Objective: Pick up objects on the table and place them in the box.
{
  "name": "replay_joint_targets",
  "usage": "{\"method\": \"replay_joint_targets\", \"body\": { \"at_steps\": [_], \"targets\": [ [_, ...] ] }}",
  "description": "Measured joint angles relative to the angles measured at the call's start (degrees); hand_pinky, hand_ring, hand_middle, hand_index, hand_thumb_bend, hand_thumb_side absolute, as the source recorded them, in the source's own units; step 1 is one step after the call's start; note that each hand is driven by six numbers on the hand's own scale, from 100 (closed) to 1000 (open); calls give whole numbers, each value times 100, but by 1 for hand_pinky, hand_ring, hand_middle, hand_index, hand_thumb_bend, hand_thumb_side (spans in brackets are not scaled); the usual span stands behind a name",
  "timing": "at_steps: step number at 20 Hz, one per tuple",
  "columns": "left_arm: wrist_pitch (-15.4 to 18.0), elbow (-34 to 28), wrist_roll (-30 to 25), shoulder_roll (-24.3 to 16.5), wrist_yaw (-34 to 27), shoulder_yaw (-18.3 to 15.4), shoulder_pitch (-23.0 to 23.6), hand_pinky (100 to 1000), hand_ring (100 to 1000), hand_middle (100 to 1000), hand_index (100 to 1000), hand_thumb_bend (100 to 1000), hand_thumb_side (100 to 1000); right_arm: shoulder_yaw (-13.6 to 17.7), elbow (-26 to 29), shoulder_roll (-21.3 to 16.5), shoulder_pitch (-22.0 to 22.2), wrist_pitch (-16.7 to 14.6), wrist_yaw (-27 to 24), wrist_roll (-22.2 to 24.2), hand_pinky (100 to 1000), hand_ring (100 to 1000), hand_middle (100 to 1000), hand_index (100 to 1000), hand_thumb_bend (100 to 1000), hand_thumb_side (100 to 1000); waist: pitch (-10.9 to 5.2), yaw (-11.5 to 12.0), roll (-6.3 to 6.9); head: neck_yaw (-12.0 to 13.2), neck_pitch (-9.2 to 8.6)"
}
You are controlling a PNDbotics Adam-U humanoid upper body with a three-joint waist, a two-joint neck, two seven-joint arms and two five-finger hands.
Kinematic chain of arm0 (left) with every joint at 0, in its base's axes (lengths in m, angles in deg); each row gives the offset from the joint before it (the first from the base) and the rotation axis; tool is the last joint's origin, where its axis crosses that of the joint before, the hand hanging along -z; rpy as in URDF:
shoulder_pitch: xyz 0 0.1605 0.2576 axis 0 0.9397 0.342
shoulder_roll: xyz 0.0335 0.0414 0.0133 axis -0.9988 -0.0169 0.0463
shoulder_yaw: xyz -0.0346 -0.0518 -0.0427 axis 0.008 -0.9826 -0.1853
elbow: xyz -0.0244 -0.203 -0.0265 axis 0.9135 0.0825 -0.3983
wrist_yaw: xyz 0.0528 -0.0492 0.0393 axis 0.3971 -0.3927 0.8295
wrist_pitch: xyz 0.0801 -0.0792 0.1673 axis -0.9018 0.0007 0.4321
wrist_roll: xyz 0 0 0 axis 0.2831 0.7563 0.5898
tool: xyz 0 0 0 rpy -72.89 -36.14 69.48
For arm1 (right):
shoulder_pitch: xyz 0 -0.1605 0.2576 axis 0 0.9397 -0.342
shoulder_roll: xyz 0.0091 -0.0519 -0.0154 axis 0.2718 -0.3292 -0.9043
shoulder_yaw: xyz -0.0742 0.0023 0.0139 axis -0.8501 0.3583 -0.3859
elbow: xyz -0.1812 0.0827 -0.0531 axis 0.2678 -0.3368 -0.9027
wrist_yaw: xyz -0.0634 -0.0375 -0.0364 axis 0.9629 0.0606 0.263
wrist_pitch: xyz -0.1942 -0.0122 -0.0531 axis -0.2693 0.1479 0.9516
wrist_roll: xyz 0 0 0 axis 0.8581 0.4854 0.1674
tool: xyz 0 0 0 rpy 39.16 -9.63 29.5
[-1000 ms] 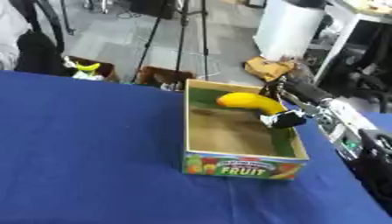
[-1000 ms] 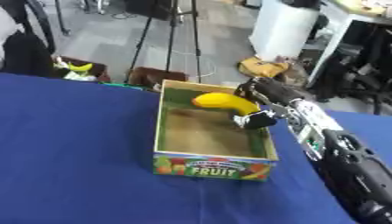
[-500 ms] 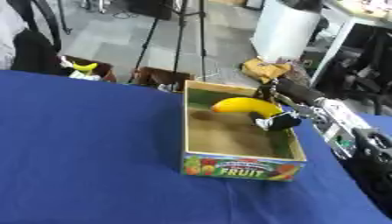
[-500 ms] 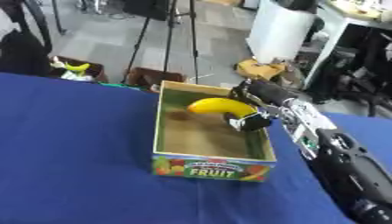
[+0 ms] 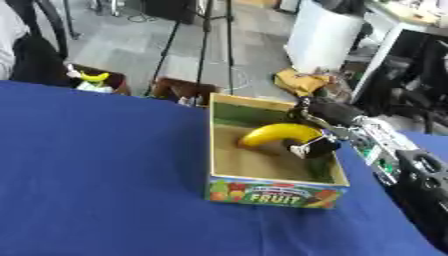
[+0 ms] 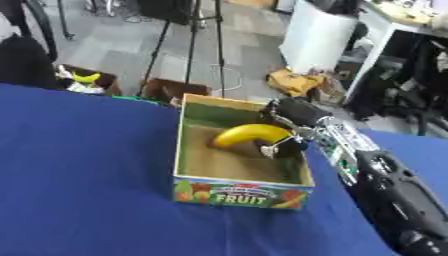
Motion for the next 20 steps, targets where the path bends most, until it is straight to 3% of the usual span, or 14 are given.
{"method": "replay_joint_targets", "body": {
  "at_steps": [16, 20],
  "targets": [
    [-27, 0, -5, 0, 0, -29, -36, 414, 396, 461, 625, 100, 1000, -39, 32, 0, -38, -619, 153, 569, 689, 851, 582, 706, 100, 517, 0, 0, -96, -48, -1],
    [-37, 0, -14, 0, 0, -29, -39, 414, 396, 461, 625, 100, 1000, -39, 33, 0, -46, -718, 185, 669, 710, 881, 656, 750, 100, 557, 0, 0, -100, -49, -1]
  ]
}}
